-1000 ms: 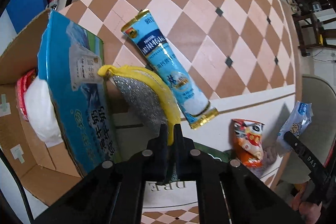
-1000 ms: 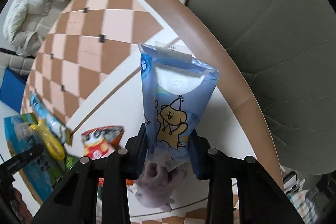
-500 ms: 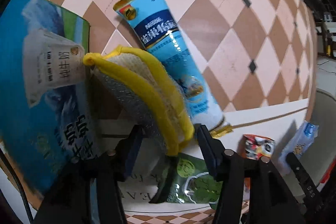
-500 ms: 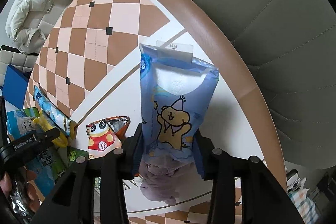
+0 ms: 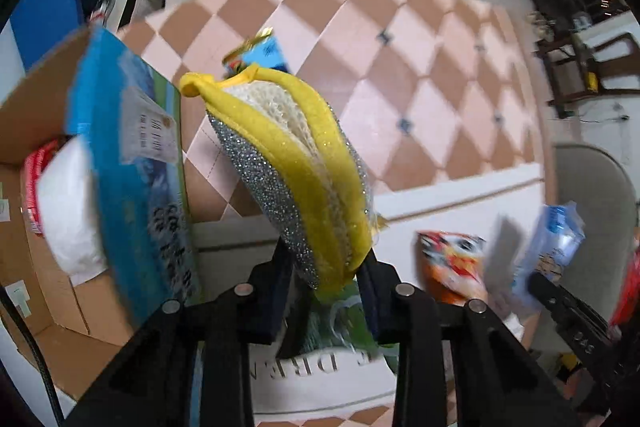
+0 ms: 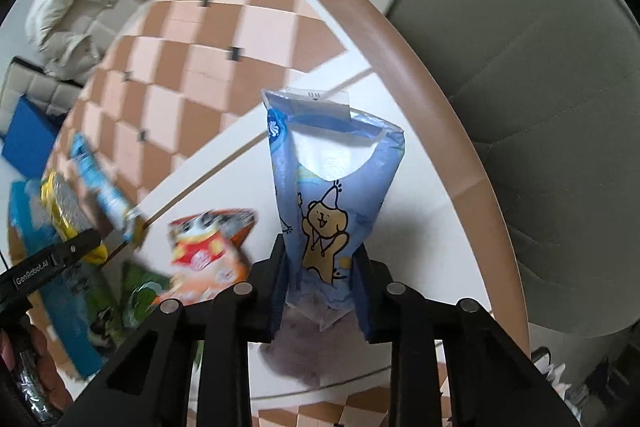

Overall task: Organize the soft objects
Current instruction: 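Lower the sponge and blue pack into the box and release both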

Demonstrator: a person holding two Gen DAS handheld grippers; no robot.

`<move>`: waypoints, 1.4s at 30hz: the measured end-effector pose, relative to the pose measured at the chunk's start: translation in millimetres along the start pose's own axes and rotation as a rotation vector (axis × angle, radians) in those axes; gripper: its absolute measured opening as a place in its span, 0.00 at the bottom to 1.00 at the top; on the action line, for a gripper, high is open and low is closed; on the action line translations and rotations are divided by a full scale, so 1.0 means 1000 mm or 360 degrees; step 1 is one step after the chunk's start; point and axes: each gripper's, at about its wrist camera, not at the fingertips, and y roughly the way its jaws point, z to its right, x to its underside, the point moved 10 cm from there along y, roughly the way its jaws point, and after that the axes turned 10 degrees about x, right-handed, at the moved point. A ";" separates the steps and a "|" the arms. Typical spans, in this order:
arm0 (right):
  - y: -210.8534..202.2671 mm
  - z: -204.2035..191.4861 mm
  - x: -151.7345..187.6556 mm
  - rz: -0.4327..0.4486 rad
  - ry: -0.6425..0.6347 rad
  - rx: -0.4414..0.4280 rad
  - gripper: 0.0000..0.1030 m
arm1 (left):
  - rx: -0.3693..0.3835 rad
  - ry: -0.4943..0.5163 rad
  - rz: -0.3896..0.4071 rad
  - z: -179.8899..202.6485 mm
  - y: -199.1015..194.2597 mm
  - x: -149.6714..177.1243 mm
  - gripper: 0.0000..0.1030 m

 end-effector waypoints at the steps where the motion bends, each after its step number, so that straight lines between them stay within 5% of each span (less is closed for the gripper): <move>1: -0.010 -0.007 0.005 0.0018 -0.0026 -0.0024 0.29 | 0.0022 0.0030 0.0029 0.005 -0.012 0.004 0.27; 6: -0.066 -0.063 0.035 0.0110 -0.0204 -0.0195 0.29 | 0.0108 0.0121 0.0188 -0.003 -0.105 0.014 0.27; 12: -0.129 -0.182 0.086 0.0141 -0.0494 -0.0478 0.29 | 0.0053 0.0059 0.0281 -0.080 -0.168 0.042 0.27; 18: -0.126 -0.313 0.150 0.0029 -0.0801 -0.0585 0.29 | -0.0073 -0.0138 0.0169 -0.200 -0.166 0.070 0.28; 23: -0.082 -0.396 0.197 -0.0124 -0.0944 -0.0570 0.29 | -0.0049 -0.0300 0.0041 -0.267 -0.148 0.083 0.28; 34: -0.035 -0.457 0.227 -0.0212 -0.1053 -0.0455 0.31 | 0.0000 -0.0358 -0.0118 -0.297 -0.116 0.081 0.33; 37: -0.032 -0.461 0.222 -0.0254 -0.1082 -0.0434 0.49 | 0.0034 -0.0364 -0.0165 -0.294 -0.112 0.083 0.38; 39: -0.032 -0.459 0.221 -0.0239 -0.1095 -0.0400 0.83 | 0.0011 -0.0346 -0.0142 -0.291 -0.116 0.084 0.46; 42: -0.036 -0.450 0.215 -0.0164 -0.1088 -0.0306 0.91 | -0.0055 -0.0299 -0.0084 -0.286 -0.127 0.087 0.63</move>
